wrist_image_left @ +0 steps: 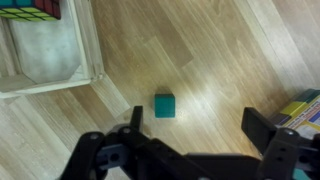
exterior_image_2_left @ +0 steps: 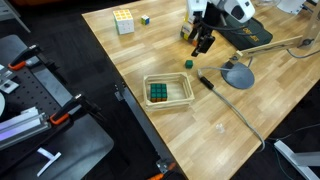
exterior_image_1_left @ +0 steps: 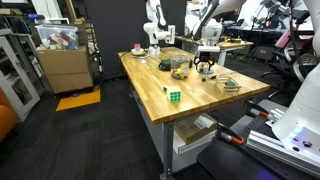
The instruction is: Put the green cube inside the clear jar
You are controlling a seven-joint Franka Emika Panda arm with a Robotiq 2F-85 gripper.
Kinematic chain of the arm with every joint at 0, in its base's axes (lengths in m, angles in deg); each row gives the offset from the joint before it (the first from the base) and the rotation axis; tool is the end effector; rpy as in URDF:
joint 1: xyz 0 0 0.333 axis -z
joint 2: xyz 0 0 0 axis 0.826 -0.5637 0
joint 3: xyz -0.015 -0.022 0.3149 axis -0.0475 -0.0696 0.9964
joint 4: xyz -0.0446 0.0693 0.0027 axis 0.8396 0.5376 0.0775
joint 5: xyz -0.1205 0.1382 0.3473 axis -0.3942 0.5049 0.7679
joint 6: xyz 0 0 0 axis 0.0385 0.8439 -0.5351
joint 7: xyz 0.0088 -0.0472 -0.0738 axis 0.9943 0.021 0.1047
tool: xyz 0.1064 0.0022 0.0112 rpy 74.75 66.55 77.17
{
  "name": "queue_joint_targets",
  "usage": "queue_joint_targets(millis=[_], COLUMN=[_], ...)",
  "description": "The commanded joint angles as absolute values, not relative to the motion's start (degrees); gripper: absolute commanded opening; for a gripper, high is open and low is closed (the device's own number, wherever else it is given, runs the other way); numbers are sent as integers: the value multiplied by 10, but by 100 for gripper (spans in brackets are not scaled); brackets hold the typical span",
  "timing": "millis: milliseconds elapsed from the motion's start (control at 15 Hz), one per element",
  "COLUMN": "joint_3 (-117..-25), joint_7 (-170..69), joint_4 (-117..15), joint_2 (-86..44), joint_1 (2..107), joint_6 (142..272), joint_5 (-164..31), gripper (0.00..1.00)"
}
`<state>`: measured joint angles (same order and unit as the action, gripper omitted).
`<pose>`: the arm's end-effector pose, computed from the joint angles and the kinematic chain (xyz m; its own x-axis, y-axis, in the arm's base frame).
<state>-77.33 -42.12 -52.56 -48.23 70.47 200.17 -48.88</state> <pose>0.6131 -0.2656 0.1647 0.6869 -0.7081 -0.1632 -0.7196 -0.6942 -0.0164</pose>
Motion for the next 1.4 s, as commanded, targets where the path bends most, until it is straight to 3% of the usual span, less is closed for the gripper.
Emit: queue_joint_targets(millis=[0,1000,1067,1200,1333], joint_3=[-767,-771,-770,-768,-765], joint_7=[-412,-380,-378,-375,-373], joint_4=[-464,-352,-348,-338,-329], joint_2=[-530,-628,-631,-637,-640], joint_1=[715,737,739,744,749], joint_6=[1972,1881,1876,1872,1869], joint_5=[-489,-488,-486,-482,-477], gripper=[100,100,95,72,60])
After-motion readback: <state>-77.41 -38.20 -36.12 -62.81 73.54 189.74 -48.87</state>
